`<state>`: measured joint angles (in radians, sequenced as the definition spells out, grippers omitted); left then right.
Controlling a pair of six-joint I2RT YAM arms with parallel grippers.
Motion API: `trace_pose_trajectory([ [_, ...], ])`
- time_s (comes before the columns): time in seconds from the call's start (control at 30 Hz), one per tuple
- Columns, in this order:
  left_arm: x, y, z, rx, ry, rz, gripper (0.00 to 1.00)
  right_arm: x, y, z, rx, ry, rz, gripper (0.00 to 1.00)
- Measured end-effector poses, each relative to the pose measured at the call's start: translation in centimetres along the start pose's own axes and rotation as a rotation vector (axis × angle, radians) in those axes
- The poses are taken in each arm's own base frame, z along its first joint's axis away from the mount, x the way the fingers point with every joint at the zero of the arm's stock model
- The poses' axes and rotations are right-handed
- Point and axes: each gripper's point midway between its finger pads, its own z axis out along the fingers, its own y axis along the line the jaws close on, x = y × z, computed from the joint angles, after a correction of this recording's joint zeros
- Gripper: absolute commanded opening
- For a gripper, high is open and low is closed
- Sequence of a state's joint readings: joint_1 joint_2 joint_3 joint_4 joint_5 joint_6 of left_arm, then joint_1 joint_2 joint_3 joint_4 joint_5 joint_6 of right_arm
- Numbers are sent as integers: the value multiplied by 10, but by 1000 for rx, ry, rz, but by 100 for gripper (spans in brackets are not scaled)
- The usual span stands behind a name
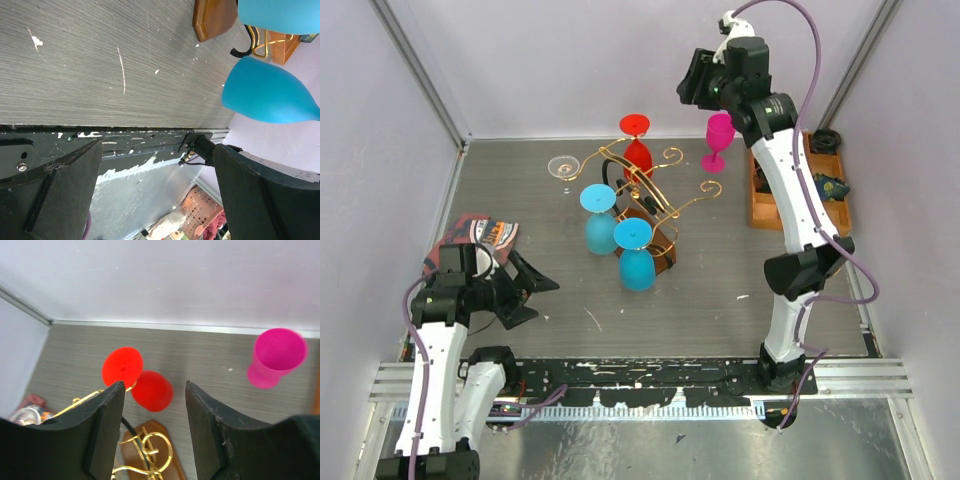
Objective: Take the wine glass off the wine glass rack
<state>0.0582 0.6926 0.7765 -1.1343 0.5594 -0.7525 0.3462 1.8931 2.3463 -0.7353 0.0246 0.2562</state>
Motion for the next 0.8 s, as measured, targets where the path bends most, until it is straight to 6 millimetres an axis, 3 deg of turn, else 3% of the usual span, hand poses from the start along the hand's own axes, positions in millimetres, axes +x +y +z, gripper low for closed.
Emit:
trace_pose_trajectory([
  [0.07,0,3,1,3,-16,9,98,4,2,12,-37,20,72,56],
  [0.2,4,15,4,-23,-22,15,98,30,3,45,-103,112,208,56],
  [0.33,5,19,5,-41,-11,19,98,72,1,80,-137,232,308,56],
  [0.47,5,20,6,-50,-1,21,98,105,3,101,-167,323,380,56],
  [0.57,5,20,6,-52,1,24,98,111,11,108,-212,345,424,56],
  [0.8,5,20,6,-52,3,23,98,99,26,109,-296,321,479,56],
])
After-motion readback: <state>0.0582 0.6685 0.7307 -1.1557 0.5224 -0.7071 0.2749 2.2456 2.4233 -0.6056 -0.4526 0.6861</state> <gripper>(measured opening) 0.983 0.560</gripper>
